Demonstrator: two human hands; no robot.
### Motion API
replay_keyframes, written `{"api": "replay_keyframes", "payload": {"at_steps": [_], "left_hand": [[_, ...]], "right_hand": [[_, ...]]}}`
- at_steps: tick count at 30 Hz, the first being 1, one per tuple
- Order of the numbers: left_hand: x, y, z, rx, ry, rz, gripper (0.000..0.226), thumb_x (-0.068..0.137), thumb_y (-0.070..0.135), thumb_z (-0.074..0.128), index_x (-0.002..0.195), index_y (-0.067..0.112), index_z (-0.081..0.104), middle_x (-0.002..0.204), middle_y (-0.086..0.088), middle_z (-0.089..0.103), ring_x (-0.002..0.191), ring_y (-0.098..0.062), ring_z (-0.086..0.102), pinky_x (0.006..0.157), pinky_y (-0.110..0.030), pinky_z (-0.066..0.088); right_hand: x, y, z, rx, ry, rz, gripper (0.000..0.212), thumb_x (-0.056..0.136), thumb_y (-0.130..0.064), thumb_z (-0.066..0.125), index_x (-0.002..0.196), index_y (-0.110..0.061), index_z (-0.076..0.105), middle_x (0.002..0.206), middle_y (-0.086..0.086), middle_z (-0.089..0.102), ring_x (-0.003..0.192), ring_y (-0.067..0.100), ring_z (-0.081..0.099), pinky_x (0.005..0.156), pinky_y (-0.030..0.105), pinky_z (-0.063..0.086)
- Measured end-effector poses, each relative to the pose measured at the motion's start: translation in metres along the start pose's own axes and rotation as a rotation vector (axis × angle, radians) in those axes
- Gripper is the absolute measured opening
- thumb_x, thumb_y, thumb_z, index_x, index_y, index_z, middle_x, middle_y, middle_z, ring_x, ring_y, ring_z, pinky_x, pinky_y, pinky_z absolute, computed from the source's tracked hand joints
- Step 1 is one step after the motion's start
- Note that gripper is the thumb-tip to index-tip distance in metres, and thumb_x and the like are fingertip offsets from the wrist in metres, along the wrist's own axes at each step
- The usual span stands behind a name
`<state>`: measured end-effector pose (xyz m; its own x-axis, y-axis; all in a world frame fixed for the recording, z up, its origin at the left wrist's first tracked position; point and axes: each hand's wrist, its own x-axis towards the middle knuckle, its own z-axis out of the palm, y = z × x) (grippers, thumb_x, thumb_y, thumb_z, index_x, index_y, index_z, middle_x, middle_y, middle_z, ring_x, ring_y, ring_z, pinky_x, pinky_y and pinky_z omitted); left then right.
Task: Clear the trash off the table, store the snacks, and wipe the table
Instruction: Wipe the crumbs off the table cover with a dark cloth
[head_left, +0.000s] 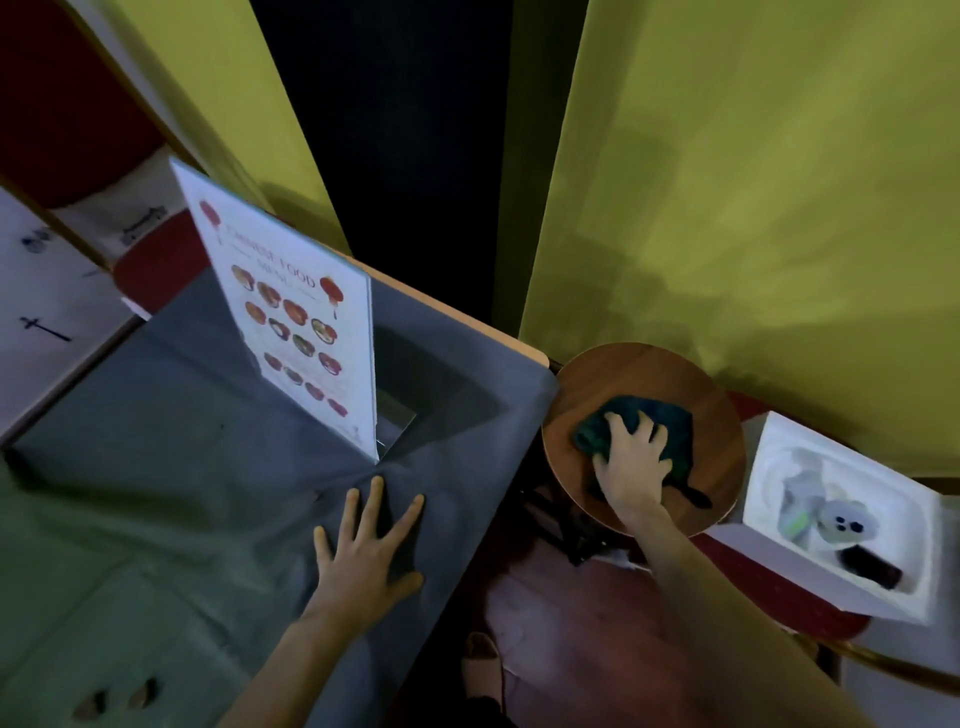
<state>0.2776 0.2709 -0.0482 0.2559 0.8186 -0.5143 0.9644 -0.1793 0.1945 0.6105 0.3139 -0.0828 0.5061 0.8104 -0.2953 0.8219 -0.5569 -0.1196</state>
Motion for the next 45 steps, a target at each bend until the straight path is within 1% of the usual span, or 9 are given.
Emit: {"api": "replay_keyframes", "payload": {"at_steps": [8, 12, 14, 18, 25, 31, 36, 40, 45], "left_hand": [[-0.005, -0.004, -0.003, -0.007, 0.086, 0.022, 0.071, 0.089, 0.041, 0.054, 0.147, 0.042, 0.012, 0.16, -0.005, -0.01, 0.146, -0.031, -0.011, 0.111, -0.065, 0.008], [-0.035, -0.018, 0.01, -0.126, 0.198, 0.115, 0.061, 0.075, 0.027, 0.072, 0.132, 0.027, 0.05, 0.146, -0.021, 0.038, 0.135, -0.041, 0.036, 0.099, -0.066, 0.035], [-0.055, -0.033, 0.02, -0.151, 0.257, 0.155, 0.056, 0.069, 0.029, 0.069, 0.123, 0.028, 0.053, 0.134, -0.02, 0.053, 0.122, -0.041, 0.052, 0.088, -0.061, 0.048], [-0.109, -0.068, 0.028, -0.192, 0.394, 0.143, 0.046, 0.074, 0.038, 0.046, 0.118, 0.027, 0.049, 0.123, -0.016, 0.06, 0.113, -0.031, 0.056, 0.086, -0.046, 0.054], [-0.229, -0.168, 0.066, -0.4, 0.506, -0.149, 0.042, 0.078, 0.03, 0.05, 0.119, 0.024, 0.051, 0.129, -0.016, 0.054, 0.111, -0.032, 0.058, 0.093, -0.04, 0.049], [-0.34, -0.247, 0.124, -0.454, 0.611, -0.533, 0.041, 0.079, 0.036, 0.043, 0.112, 0.016, 0.058, 0.116, -0.02, 0.06, 0.098, -0.037, 0.063, 0.088, -0.035, 0.048], [-0.404, -0.294, 0.186, -0.476, 0.522, -0.79, 0.054, 0.066, 0.021, 0.072, 0.116, 0.013, 0.055, 0.119, -0.03, 0.057, 0.099, -0.05, 0.06, 0.082, -0.056, 0.052], [-0.422, -0.299, 0.202, -0.434, 0.511, -0.764, 0.068, 0.06, 0.012, 0.084, 0.123, 0.008, 0.059, 0.133, -0.022, 0.053, 0.112, -0.044, 0.058, 0.084, -0.053, 0.053], [-0.423, -0.295, 0.214, -0.412, 0.56, -0.778, 0.071, 0.053, 0.009, 0.086, 0.118, 0.008, 0.057, 0.13, -0.024, 0.055, 0.114, -0.045, 0.056, 0.086, -0.057, 0.051]], "right_hand": [[-0.083, 0.0, -0.019, 0.26, 0.155, -0.254, 0.052, 0.082, -0.016, 0.064, 0.13, -0.023, 0.046, 0.135, 0.018, 0.04, 0.119, 0.035, 0.041, 0.097, 0.049, 0.044], [-0.145, -0.017, -0.028, 0.353, 0.198, -0.458, 0.056, 0.079, -0.012, 0.068, 0.13, -0.023, 0.049, 0.136, 0.014, 0.04, 0.122, 0.03, 0.039, 0.103, 0.044, 0.041], [-0.171, -0.032, -0.03, 0.368, 0.197, -0.57, 0.059, 0.077, -0.011, 0.07, 0.13, -0.024, 0.049, 0.137, 0.013, 0.04, 0.124, 0.028, 0.039, 0.105, 0.043, 0.041], [-0.21, -0.079, -0.028, 0.282, 0.15, -0.846, 0.064, 0.076, -0.015, 0.072, 0.133, -0.026, 0.046, 0.14, 0.012, 0.039, 0.128, 0.029, 0.039, 0.108, 0.042, 0.038], [-0.265, -0.184, -0.001, 0.108, 0.07, -1.136, 0.084, 0.073, -0.019, 0.075, 0.144, -0.029, 0.031, 0.143, 0.012, 0.04, 0.127, 0.032, 0.042, 0.098, 0.047, 0.047], [-0.263, -0.257, 0.015, 0.144, -0.019, -1.067, 0.093, 0.073, -0.019, 0.077, 0.148, -0.011, 0.022, 0.145, 0.014, 0.041, 0.131, 0.032, 0.04, 0.106, 0.044, 0.039], [-0.244, -0.258, 0.049, -0.11, -0.139, -0.862, 0.092, 0.068, -0.049, 0.077, 0.144, -0.03, 0.028, 0.156, 0.02, 0.011, 0.141, 0.041, 0.013, 0.109, 0.062, 0.024], [-0.255, -0.264, 0.063, -0.021, -0.11, -0.835, 0.086, 0.067, -0.032, 0.08, 0.139, -0.014, 0.038, 0.139, 0.03, 0.038, 0.123, 0.047, 0.039, 0.099, 0.055, 0.041], [-0.306, -0.266, 0.078, 0.009, -0.061, -0.793, 0.075, 0.071, -0.025, 0.077, 0.136, -0.009, 0.043, 0.127, 0.03, 0.047, 0.112, 0.047, 0.045, 0.093, 0.053, 0.042]]}}
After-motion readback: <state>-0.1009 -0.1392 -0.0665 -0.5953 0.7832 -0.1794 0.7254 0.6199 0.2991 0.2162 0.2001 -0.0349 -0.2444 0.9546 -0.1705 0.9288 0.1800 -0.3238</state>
